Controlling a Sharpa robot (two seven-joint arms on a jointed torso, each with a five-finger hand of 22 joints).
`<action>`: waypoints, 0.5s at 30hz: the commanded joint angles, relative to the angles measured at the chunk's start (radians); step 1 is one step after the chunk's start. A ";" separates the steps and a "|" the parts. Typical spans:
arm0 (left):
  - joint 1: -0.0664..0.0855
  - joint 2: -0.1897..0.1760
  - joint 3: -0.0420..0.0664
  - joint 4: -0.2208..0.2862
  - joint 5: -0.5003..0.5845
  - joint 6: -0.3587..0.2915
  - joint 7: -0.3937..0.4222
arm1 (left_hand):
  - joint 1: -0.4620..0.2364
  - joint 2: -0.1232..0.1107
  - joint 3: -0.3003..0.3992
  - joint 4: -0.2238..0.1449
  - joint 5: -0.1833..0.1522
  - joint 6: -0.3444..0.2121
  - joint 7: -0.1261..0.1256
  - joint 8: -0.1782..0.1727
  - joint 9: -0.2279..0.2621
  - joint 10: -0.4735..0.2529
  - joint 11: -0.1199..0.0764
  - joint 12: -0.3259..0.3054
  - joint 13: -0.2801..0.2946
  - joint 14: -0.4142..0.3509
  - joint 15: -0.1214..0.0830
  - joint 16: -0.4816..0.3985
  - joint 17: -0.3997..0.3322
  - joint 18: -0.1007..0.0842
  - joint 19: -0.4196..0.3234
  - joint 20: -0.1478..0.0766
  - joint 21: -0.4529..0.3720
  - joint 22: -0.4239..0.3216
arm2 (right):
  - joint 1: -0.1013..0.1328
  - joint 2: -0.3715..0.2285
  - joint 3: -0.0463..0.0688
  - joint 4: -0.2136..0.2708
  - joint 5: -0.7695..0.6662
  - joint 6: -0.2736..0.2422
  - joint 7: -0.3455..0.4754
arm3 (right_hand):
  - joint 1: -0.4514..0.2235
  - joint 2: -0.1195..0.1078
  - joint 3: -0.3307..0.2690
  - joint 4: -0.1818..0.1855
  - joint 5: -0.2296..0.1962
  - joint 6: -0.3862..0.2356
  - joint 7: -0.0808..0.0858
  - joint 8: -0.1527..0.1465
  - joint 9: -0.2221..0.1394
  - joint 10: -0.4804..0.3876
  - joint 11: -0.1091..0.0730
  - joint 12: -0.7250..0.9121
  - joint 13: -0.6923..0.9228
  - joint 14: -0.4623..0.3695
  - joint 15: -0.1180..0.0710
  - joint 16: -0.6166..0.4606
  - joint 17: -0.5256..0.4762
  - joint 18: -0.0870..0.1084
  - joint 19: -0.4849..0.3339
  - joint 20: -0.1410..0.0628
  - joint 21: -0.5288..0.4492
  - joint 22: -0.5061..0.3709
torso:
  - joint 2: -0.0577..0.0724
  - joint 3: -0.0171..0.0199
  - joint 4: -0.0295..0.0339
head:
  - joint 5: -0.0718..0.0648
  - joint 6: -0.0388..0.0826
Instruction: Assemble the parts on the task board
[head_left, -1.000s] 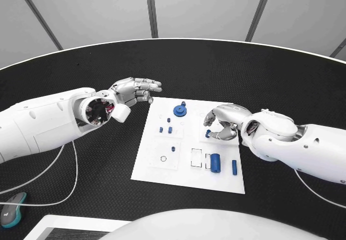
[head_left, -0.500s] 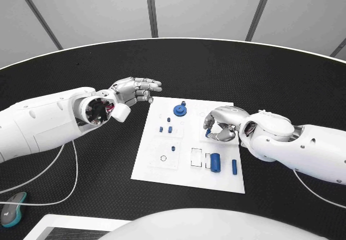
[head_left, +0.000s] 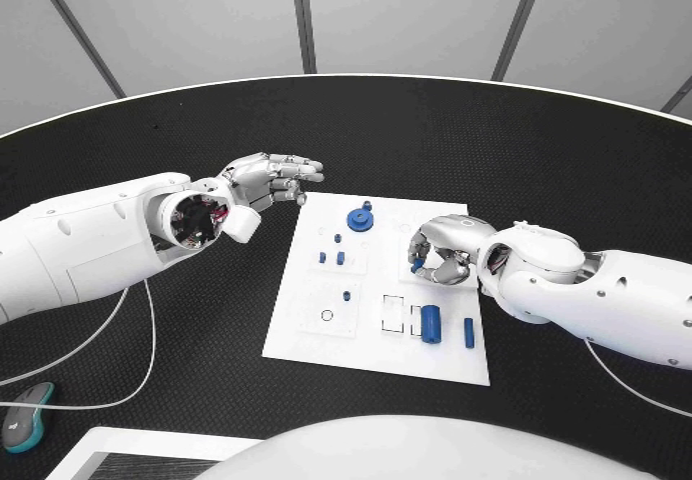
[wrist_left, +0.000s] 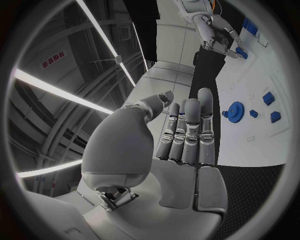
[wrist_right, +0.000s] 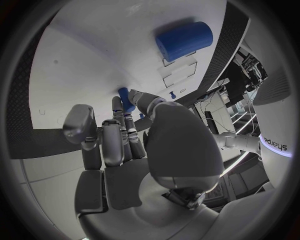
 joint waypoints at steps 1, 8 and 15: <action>0.000 0.000 0.000 0.000 0.000 0.000 0.000 | 0.004 0.002 -0.004 -0.001 0.002 -0.001 0.002 -0.004 -0.002 -0.001 0.003 -0.003 -0.001 -0.008 -0.001 0.001 -0.001 0.016 0.002 0.006 -0.006 -0.001 | 0.000 0.000 0.000 0.000 0.000 -0.004 0.000 | 0.013 0.005 0.010 -0.004 0.001 0.012 -0.001 0.008 0.003 0.011 -0.002 0.003 0.002 0.046 -0.008 0.004 0.001 0.000 0.005 -0.005 0.007 0.002 | 0.000 0.0000 -0.0007 | 0.000 -0.001; 0.000 0.000 0.000 0.000 0.000 -0.001 0.000 | 0.004 0.004 -0.005 0.000 0.002 -0.001 0.002 -0.004 -0.002 -0.001 0.003 -0.003 -0.001 -0.008 -0.001 0.002 -0.001 0.016 0.002 0.006 -0.007 -0.002 | -0.001 -0.003 0.000 0.012 0.000 -0.058 0.011 | 0.039 0.042 0.030 -0.025 -0.010 0.053 -0.009 0.031 0.017 0.056 -0.014 0.009 0.013 0.048 -0.018 0.011 0.009 -0.003 0.013 -0.013 0.026 0.017 | 0.000 -0.0001 0.0001 | 0.000 0.000; 0.000 0.000 0.000 0.000 0.000 0.000 -0.001 | 0.004 0.004 -0.005 0.000 0.002 -0.001 0.002 -0.004 -0.002 -0.001 0.003 -0.003 -0.001 -0.008 -0.001 0.002 -0.001 0.016 0.002 0.006 -0.007 -0.002 | -0.001 -0.019 0.000 0.044 0.000 -0.114 0.019 | 0.036 0.053 0.028 -0.032 -0.008 0.070 -0.016 0.046 0.028 0.080 -0.021 0.010 0.022 0.050 -0.024 0.014 0.011 -0.005 0.018 -0.019 0.038 0.025 | -0.001 0.0001 -0.0009 | -0.002 0.003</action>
